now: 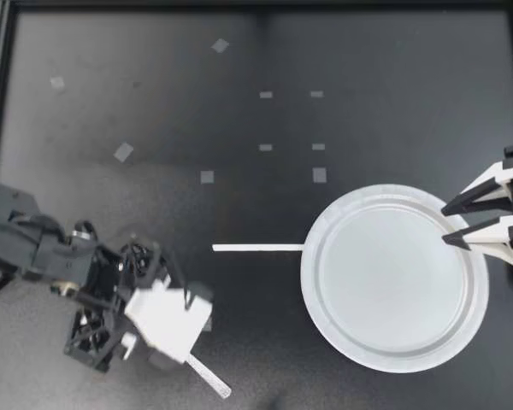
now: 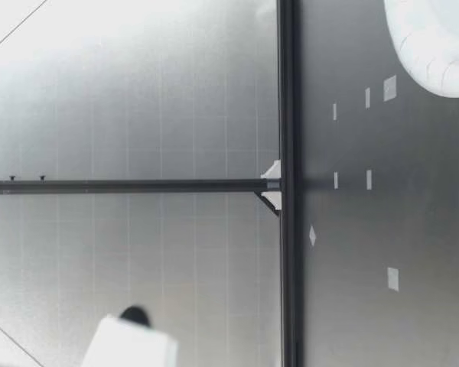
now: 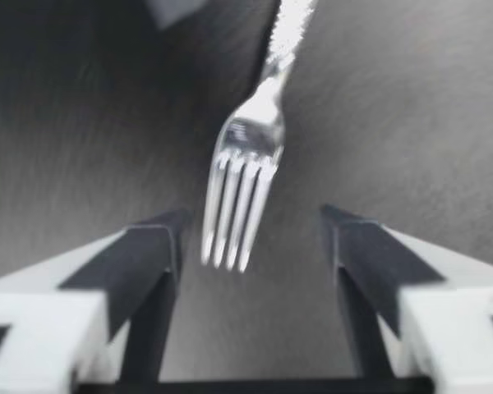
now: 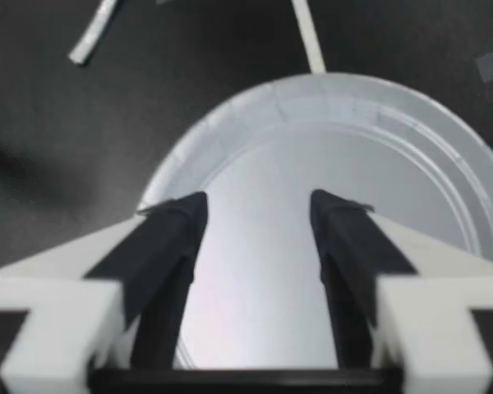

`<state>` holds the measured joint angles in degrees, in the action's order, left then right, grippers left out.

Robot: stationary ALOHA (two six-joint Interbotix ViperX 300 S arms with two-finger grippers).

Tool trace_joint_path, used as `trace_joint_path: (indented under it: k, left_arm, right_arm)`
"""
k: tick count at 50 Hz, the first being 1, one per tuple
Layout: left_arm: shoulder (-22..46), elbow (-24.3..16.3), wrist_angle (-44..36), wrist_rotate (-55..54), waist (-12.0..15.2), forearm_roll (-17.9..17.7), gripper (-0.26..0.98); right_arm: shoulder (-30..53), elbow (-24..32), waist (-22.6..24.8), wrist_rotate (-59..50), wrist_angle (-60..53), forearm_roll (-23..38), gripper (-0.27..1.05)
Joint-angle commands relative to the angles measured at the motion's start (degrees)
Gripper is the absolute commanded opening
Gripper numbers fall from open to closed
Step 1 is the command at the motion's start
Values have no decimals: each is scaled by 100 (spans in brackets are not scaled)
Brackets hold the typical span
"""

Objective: Pick up the fork and place it on the plate.

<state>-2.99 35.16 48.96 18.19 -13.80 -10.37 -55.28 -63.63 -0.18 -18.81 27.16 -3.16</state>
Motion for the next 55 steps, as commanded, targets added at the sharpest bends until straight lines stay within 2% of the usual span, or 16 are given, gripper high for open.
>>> trace_joint_path:
  k: [1,10,21,43,55]
  left_arm:
    - [79,-62,-563,246,-141,35,55]
    - [325,-70,-1292,343,-325,53,55]
    - [571,9,-1617,413,-457,53,55]
    - [782,404,-2285,510,-466,44,54]
    - [896,466,-2470,519,-466,44,52]
  right_arm:
    - [-62,-35,0,-62,-272,-9,56]
    - [-141,-132,0,-114,-378,0,56]
    - [-193,-123,0,-132,-413,0,56]
    - [-264,-167,0,-149,-606,0,56]
    - [-334,-176,0,-149,-642,-9,56]
